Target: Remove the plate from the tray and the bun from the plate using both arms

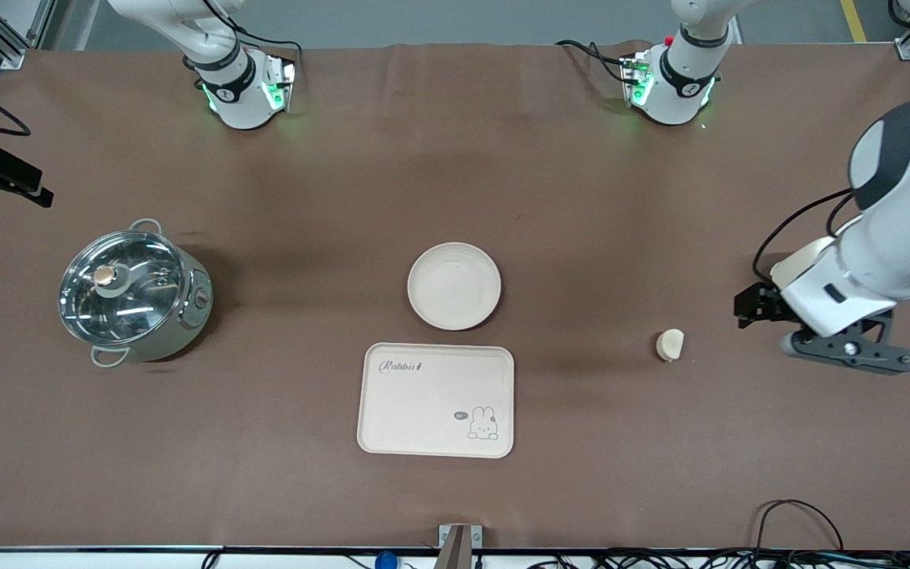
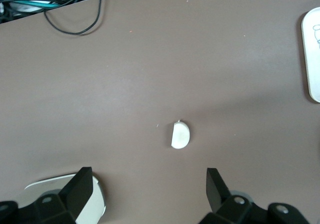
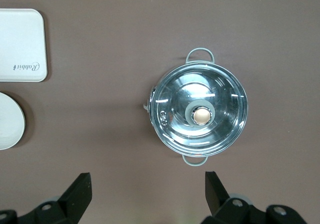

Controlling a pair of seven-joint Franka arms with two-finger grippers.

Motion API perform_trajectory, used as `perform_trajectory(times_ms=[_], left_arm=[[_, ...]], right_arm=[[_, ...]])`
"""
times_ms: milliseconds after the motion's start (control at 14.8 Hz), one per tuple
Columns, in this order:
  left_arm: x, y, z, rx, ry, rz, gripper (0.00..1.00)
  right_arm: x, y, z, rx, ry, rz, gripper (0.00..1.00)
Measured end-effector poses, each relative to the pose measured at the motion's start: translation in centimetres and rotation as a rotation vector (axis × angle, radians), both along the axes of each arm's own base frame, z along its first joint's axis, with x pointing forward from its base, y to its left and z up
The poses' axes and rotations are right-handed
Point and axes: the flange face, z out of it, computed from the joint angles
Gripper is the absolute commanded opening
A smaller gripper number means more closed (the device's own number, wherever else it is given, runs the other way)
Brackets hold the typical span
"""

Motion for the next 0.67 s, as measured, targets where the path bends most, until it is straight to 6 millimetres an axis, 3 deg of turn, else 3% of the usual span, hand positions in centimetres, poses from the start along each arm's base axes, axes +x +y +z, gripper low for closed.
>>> perform_trajectory(times_ms=[404, 674], left_arm=[[-5.4, 4.5, 8.8, -0.014, -0.013, 0.081, 1.0], [-8.5, 5.5, 9.8, 0.003, -0.019, 0.109, 1.0]], right_arm=[[-0.1, 0.0, 0.1, 0.0, -0.002, 0.0, 1.0], [-0.1, -0.1, 0.1, 0.0, -0.002, 0.0, 1.0]])
